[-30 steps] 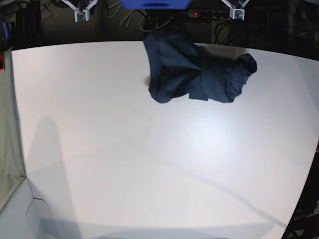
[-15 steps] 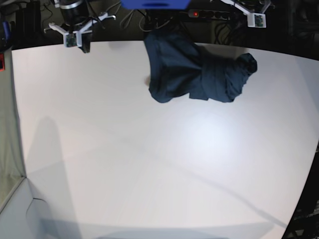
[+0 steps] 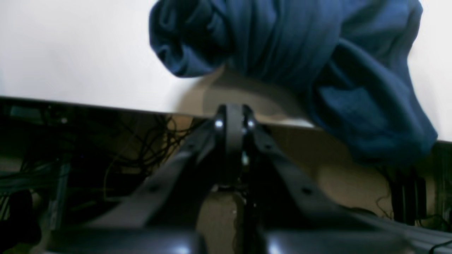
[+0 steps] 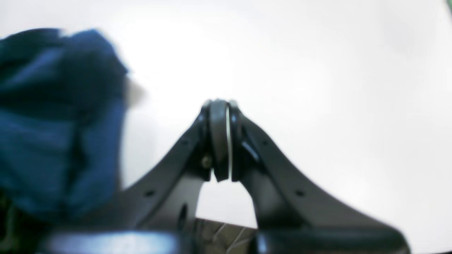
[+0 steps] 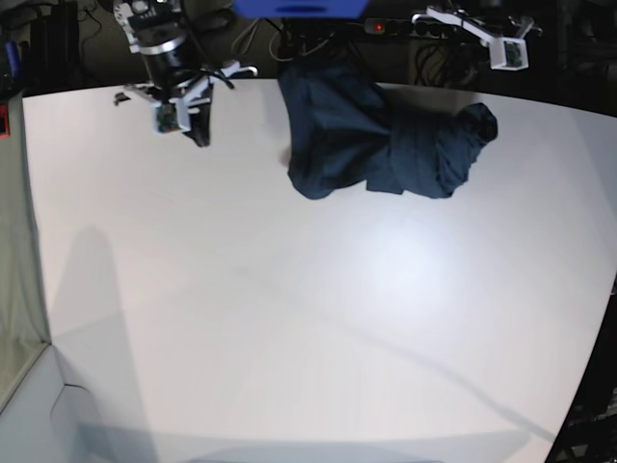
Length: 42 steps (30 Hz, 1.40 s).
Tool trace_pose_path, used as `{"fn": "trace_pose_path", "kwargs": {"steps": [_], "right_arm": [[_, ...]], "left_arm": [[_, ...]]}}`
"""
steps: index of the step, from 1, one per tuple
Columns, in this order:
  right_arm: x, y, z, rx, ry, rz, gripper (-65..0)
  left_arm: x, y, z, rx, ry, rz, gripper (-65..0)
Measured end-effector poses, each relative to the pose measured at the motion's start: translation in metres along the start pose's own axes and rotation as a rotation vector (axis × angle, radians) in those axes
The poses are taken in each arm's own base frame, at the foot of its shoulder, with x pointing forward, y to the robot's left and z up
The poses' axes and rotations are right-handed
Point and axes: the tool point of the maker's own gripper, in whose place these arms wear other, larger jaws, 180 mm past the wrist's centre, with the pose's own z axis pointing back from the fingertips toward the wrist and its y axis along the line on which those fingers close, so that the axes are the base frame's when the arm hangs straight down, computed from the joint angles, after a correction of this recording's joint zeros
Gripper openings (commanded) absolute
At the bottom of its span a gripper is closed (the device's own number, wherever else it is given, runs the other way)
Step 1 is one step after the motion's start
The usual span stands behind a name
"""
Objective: Layout the t-shirt on the table in an organized manner, then fold the t-shirt properly
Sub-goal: 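Move both grippers down onto the crumpled navy t-shirt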
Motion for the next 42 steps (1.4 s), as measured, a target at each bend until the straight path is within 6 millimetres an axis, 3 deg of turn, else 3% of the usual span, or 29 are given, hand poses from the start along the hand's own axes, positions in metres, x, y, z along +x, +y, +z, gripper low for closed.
{"fn": "trace_pose_path", "kwargs": {"steps": [3, 5, 11, 14, 18, 21, 26, 29, 38, 42], "right_arm": [[0.003, 0.030, -0.007, 0.083, 0.028, -0.003, -59.3], [0.006, 0.050, -0.009, 0.137, 0.032, 0.003, -55.1], [0.021, 0.100, -0.008, 0.278, -0.007, 0.007, -46.8], [0.022, 0.112, -0.011, 0.304, 0.031, 0.008, -44.9], [0.031, 0.117, -0.020, 0.308, 0.035, 0.010, -44.7], [0.040, 0.133, -0.019, 0.351, 0.019, 0.019, -44.7], [0.037, 0.159, -0.017, 0.428, 0.052, 0.060, -44.7], [0.029, 0.160, -0.026, 0.427, 0.074, 0.081, -44.7], [0.026, 0.158, -0.035, 0.419, 0.086, 0.104, -44.7], [0.025, 0.158, -0.035, 0.418, 0.088, 0.105, -44.7]], "left_arm": [[0.004, 0.000, -0.004, -0.002, -0.014, 0.000, -64.4], [0.008, -0.001, -0.006, -0.003, -0.024, -0.001, -60.7], [0.011, 0.000, -0.007, -0.001, -0.039, 0.003, -30.1], [0.025, 0.006, -0.005, 0.014, -0.112, -0.004, -21.6], [0.036, 0.021, -0.003, 0.062, -0.162, -0.010, -21.3], [0.041, 0.034, -0.001, 0.110, -0.183, -0.007, -21.3], [0.050, 0.044, -0.002, 0.155, -0.218, 0.006, -21.3], [0.049, 0.042, -0.002, 0.148, -0.215, 0.010, -21.3], [0.039, -0.032, -0.016, -0.050, -0.192, 0.092, -21.3], [0.053, -0.049, -0.026, -0.099, -0.234, 0.106, -21.3]]}}
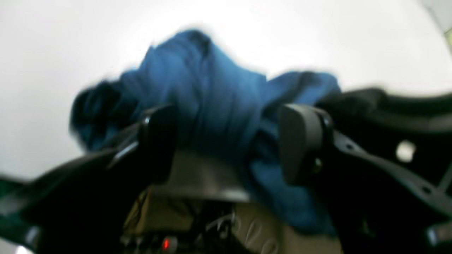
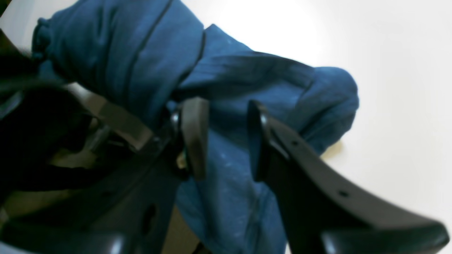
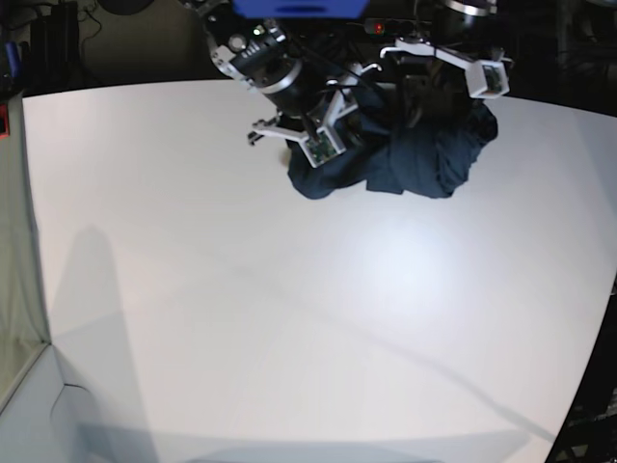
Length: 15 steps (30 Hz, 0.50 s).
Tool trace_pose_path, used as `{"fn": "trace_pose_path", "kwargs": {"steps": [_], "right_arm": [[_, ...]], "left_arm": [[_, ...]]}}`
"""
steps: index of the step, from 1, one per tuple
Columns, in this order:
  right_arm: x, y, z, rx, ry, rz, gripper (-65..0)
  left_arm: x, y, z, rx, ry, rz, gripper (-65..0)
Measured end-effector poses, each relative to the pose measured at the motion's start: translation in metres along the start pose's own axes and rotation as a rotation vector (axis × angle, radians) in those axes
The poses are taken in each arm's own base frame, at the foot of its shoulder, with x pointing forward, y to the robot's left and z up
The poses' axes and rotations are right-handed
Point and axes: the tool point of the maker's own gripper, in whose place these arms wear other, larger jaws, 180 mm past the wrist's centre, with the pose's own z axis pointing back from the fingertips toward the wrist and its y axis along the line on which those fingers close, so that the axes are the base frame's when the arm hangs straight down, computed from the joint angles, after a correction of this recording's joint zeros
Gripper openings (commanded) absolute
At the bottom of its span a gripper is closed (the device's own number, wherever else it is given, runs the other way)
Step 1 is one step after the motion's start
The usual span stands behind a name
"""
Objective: Layout the t-shirt on the table in an organized manner, then fold the t-shirt properly
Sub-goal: 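Move both grippers down onto the crumpled navy t-shirt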
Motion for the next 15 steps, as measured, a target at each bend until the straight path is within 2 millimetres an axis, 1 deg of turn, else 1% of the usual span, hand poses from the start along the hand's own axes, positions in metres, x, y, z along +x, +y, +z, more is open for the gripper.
{"fn": "trace_pose_path", "kwargs": {"steps": [4, 7, 11, 12, 15], "right_arm": [[-0.001, 0.000, 0.000, 0.000, 0.002, 0.002, -44.7], [-0.005, -0.003, 0.002, -0.002, 0.012, 0.015, -44.7], [-0.007, -0.004, 0.002, -0.003, 0.017, 0.018, -44.7], [-0.008, -0.003, 0.003, -0.002, 0.020, 0.016, -44.7], [-0.009, -0.003, 0.003, -0.002, 0.021, 0.016, -44.7]], "left_arm": [[0.004, -0.002, -0.005, 0.000, -0.015, 0.009, -21.3], [0.014, -0.005, -0.014, -0.003, -0.055, 0.015, -21.3], [0.021, -0.005, -0.019, -0.006, -0.077, 0.009, -21.3], [0.025, -0.005, -0.022, -0.010, -0.090, 0.007, -21.3], [0.024, -0.008, -0.037, -0.020, -0.042, 0.001, -21.3]]}}
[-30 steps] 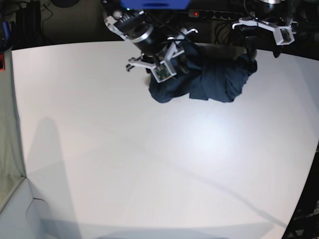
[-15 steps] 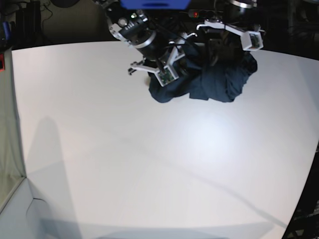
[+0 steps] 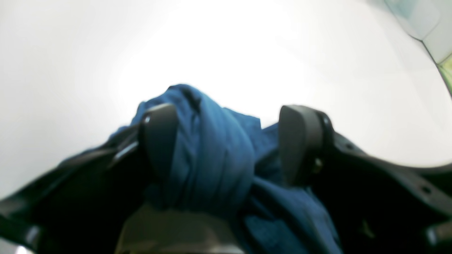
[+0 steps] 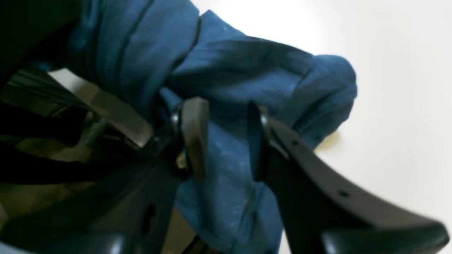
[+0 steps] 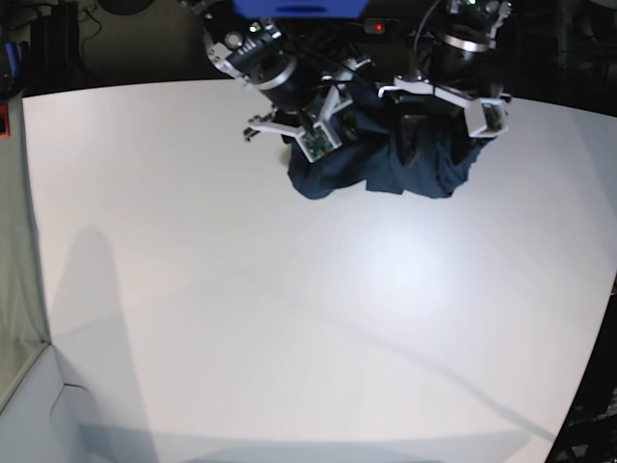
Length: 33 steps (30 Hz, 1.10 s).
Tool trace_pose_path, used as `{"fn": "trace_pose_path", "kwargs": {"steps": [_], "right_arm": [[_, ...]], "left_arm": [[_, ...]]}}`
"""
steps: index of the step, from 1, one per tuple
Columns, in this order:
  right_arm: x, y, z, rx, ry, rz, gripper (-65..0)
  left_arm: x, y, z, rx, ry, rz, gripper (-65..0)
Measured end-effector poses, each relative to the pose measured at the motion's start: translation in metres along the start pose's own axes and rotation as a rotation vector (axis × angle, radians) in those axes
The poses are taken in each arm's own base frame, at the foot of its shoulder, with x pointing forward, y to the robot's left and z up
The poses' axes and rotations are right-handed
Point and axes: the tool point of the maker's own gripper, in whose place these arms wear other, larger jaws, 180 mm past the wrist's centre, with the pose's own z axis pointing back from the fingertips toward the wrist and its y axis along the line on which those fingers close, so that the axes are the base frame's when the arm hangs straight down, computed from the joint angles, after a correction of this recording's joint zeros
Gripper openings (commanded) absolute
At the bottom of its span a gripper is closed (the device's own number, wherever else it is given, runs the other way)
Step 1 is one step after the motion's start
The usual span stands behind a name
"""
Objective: Layout the t-shirt on the table in an organized manner, then fold the t-shirt properly
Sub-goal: 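Move both grippers down onto the crumpled navy t-shirt, then close both grippers on the navy t-shirt fabric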
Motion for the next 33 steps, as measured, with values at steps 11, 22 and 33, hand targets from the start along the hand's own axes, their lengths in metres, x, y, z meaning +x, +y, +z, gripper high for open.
{"fn": "trace_pose_path", "kwargs": {"steps": [11, 22, 33], "right_arm": [[-0.003, -0.002, 0.001, -0.003, 0.006, 0.008, -44.7], [-0.004, -0.004, -0.001, -0.005, 0.011, 0.011, -44.7], [-0.011, -0.004, -0.004, -0.006, 0.032, 0.012, -44.8]], "left_arm": [[0.007, 0.014, -0.015, 0.074, 0.005, 0.042, -21.3], [-0.003, 0.019, -0.027, 0.088, 0.071, 0.056, -21.3], [-0.012, 0.013, -0.033, 0.089, 0.137, 0.097, -21.5]]}}
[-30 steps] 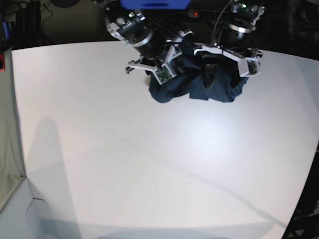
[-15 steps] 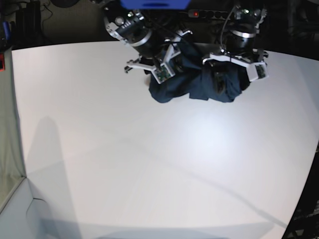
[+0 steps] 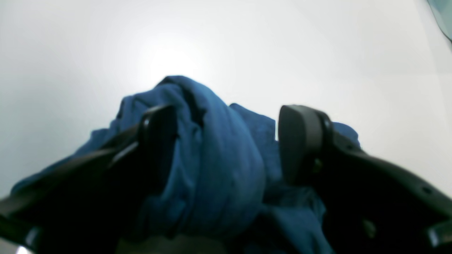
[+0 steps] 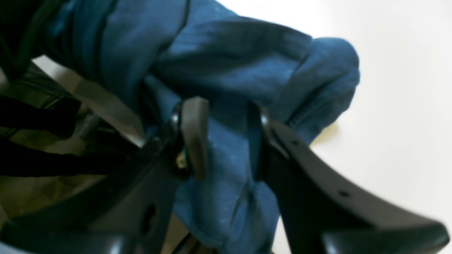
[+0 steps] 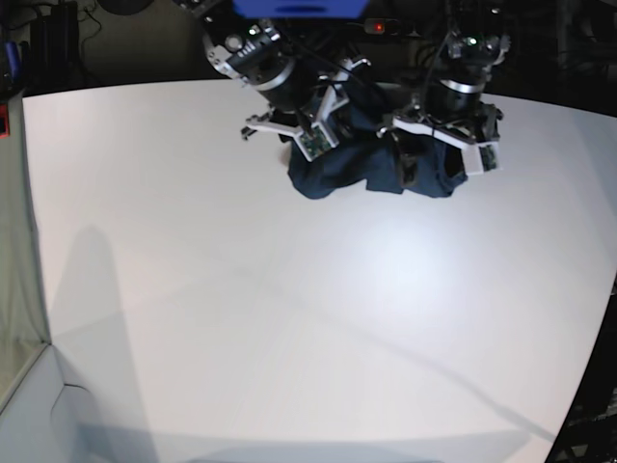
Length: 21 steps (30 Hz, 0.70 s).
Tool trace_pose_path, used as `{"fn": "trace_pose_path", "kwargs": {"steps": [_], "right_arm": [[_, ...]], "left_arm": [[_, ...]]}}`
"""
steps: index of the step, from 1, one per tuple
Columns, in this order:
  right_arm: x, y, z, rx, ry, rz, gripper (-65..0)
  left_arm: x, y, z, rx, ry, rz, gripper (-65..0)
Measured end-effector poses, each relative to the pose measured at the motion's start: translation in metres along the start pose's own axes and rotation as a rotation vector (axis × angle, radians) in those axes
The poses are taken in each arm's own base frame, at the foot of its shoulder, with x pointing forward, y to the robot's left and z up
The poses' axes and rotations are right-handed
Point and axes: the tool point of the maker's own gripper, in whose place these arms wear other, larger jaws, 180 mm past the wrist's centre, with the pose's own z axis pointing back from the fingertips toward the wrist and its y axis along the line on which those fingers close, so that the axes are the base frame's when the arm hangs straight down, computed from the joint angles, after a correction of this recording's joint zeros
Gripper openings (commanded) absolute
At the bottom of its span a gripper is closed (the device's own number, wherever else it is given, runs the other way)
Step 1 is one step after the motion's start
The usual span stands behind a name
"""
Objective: Layout the t-shirt on the table in an organized manner, then fold the t-shirt properly
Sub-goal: 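Close both grippers on the navy t-shirt fabric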
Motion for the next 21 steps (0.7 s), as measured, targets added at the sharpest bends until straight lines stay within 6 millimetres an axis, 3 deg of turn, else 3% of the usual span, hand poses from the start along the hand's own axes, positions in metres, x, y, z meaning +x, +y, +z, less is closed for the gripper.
{"fn": "trace_pose_path", "kwargs": {"steps": [2, 4, 6, 8, 9, 11, 14, 21], "right_arm": [[0.0001, 0.0001, 0.0000, 0.000, 0.000, 0.000, -44.8], [-0.0001, 0.0001, 0.0000, 0.000, 0.000, 0.000, -44.8], [0.0000, 0.0000, 0.0000, 0.000, 0.000, 0.000, -44.8], [0.0000, 0.0000, 0.0000, 0.000, 0.000, 0.000, -44.8], [0.0000, 0.0001, 0.0000, 0.000, 0.000, 0.000, -44.8], [0.0001, 0.0001, 0.0000, 0.000, 0.000, 0.000, -44.8], [0.0002, 0.0001, -0.0001, 0.000, 0.000, 0.000, -44.7], [0.0017, 0.0006, -0.0003, 0.001, -0.006, -0.003, -44.7]], "left_arm": [[-0.0006, -0.0008, 0.0001, -0.003, 0.002, -0.003, -21.8], [-0.0003, -0.0007, 0.0000, -0.003, 0.001, -0.002, -27.9], [0.0000, -0.0009, -0.0002, -0.004, 0.001, -0.002, -41.7], [0.0000, -0.0010, -0.0002, -0.004, 0.001, 0.000, -61.7], [-0.0001, -0.0007, -0.0002, -0.003, 0.001, -0.003, -65.0], [0.0002, 0.0001, -0.0001, 0.000, 0.000, -0.004, -61.8], [-0.0001, 0.0000, 0.0000, -0.001, 0.001, -0.002, -65.0], [0.0030, 0.0046, 0.0092, 0.015, -0.011, 0.004, -64.2]]}}
